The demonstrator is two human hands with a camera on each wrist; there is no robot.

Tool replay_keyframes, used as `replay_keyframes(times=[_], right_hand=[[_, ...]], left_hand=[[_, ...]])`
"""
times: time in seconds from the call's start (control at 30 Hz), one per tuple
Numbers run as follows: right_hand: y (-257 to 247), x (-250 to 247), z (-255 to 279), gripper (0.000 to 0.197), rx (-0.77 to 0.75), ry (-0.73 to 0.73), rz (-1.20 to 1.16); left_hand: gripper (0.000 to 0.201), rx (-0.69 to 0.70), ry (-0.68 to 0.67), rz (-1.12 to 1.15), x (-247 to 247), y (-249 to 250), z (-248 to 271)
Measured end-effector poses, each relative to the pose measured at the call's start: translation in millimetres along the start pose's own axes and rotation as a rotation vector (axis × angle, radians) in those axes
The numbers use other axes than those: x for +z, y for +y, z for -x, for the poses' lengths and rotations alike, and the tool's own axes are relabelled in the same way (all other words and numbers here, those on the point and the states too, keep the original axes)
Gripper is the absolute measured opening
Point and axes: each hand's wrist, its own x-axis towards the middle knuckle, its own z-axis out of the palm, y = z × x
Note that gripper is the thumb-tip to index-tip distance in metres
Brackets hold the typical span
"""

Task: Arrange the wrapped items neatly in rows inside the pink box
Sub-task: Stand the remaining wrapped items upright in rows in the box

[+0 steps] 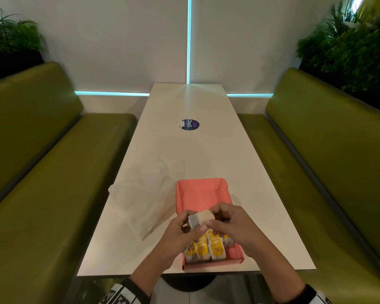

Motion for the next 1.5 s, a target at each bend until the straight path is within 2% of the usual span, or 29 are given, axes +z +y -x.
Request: replay_keyframes(times=[0.07,0.13,0.17,0.23,0.27,0.37,0.4,0.43,0.5,0.53,0.57,0.6,0.67,0.7,0.73,0.8,0.83,0.93,1.07,1.13,1.23,1.3,1.4,1.43,1.5], right_hand=[[-0.7,-1.1,-0.8,0.007,-0.003,0.003,-0.013],[-3.4,-2.7,-1.4,0.004,0.003,-0.011,-0.047],[-5.1,-4.6,-2.1,0.004,0.011,-0.024,-0.065],[-8.5,-9.5,-5.5,0.005,0.019,0.003,-0.092],[-9.6,-13.3,-8.4,0.007,0.015,0.095,-0.095],[-10.8,-27.3,-16.4,0.016,-0.062,0.625,0.128],[-13.3,-30.1,-14.6,0.017,-0.101,0.666,0.235],[-16.9,-31.7,-11.6,0.019,-0.127,0.548,0.312],[-22.4,-28.0,-3.9,0.018,-0.08,0.049,0.384],[-21.9,-25.8,-0.6,0.017,-0.042,-0.124,0.399],[-19.6,-25.6,-0.1,0.016,-0.033,-0.14,0.455],[-17.0,-27.5,-2.8,0.012,-0.047,-0.016,0.553],[-18.0,-29.6,-5.9,0.006,-0.064,0.329,0.785],[-18.1,-30.3,-5.9,0.01,-0.073,0.37,0.809],[-17.0,-29.7,-7.1,0.012,-0.088,0.305,0.777],[-18.1,-26.8,-6.8,0.02,-0.086,0.062,0.735],[-19.3,-26.0,-5.9,0.026,-0.091,0.015,0.749],[-21.8,-28.5,-6.6,0.026,-0.124,0.047,0.712],[-21.0,-23.5,-1.7,0.012,-0.129,-0.041,0.64],[-21.0,-23.4,-0.6,0.013,-0.121,-0.042,0.576],[-21.9,-23.1,0.8,0.007,-0.08,-0.022,0.311],[-22.5,-27.0,0.9,0.016,-0.079,-0.011,0.19],[-17.5,-35.3,-1.0,0.047,-0.145,-0.093,0.198],[-15.0,-36.7,-1.5,0.052,-0.176,-0.147,0.224],[-9.9,-34.7,-2.5,0.048,-0.219,-0.245,0.25]], left_hand=[[0.069,-0.028,0.009,0.009,-2.2,-3.3,-0.6],[0.081,-0.063,-0.01,0.042,-4.3,-5.7,-0.9],[0.08,-0.077,-0.029,0.076,-5.4,-6.1,-0.4],[0.063,-0.079,-0.051,0.132,-5.8,-4.5,0.7],[0.052,-0.08,-0.038,0.133,-5.8,-3.0,1.7],[0.032,-0.098,0.065,0.097,-7.9,-0.9,3.0],[0.029,-0.097,0.096,0.091,-9.8,-2.4,2.0],[0.025,-0.092,0.122,0.09,-11.8,-3.2,0.7],[0.015,-0.07,0.156,0.082,-15.0,-4.7,-2.0],[0.009,-0.053,0.165,0.08,-15.4,-4.4,-2.8],[0.004,-0.035,0.173,0.086,-15.7,-3.0,-3.1],[0.007,-0.018,0.184,0.086,-15.5,-1.6,-3.3],[0.017,0.003,0.2,0.076,-13.5,1.8,-3.9],[0.019,0.013,0.204,0.064,-12.1,3.0,-4.1],[0.02,0.027,0.203,0.047,-10.4,4.5,-4.2],[0.018,0.053,0.192,-0.003,-7.9,7.4,-4.2],[0.018,0.063,0.179,-0.03,-6.5,10.2,-3.7],[0.019,0.097,0.107,-0.139,-4.1,15.0,-2.5],[0.015,0.125,-0.011,-0.254,0.6,16.9,3.3],[0.004,0.127,-0.003,-0.257,1.3,15.8,3.9],[0.014,0.082,0.021,-0.245,0.0,16.0,3.0],[0.016,0.06,0.017,-0.207,-0.1,17.8,3.9],[0.024,0.052,-0.023,-0.182,-0.5,19.0,4.2],[0.024,0.055,-0.043,-0.168,-0.3,19.3,4.4],[0.023,0.059,-0.067,-0.141,0.4,20.9,5.3]])
